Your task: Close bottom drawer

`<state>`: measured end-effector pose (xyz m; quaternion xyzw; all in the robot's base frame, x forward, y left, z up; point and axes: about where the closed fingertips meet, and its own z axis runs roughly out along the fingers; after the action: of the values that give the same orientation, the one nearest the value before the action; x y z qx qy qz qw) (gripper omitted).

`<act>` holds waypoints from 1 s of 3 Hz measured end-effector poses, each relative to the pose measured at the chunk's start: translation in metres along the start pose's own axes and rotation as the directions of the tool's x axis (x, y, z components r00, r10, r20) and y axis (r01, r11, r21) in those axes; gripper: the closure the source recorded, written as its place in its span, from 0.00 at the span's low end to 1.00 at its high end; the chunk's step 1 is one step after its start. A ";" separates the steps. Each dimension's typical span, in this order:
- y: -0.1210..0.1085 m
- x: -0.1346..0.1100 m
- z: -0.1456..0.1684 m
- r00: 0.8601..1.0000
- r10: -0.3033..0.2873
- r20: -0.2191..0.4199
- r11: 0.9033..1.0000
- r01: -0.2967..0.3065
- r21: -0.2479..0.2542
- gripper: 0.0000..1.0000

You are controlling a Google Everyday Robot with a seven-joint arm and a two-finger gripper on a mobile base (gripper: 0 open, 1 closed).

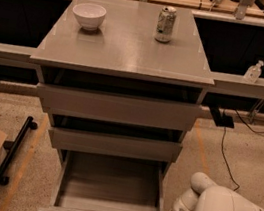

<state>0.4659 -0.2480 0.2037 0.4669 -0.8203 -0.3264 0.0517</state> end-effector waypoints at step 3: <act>0.000 0.000 0.000 1.000 0.000 0.000 1.000 0.000 0.000 1.00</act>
Offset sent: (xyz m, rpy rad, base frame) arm -0.0688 0.0065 0.0824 -0.1765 -0.0678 0.1113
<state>0.4659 -0.2480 0.2039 0.4669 -0.8203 -0.3263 0.0517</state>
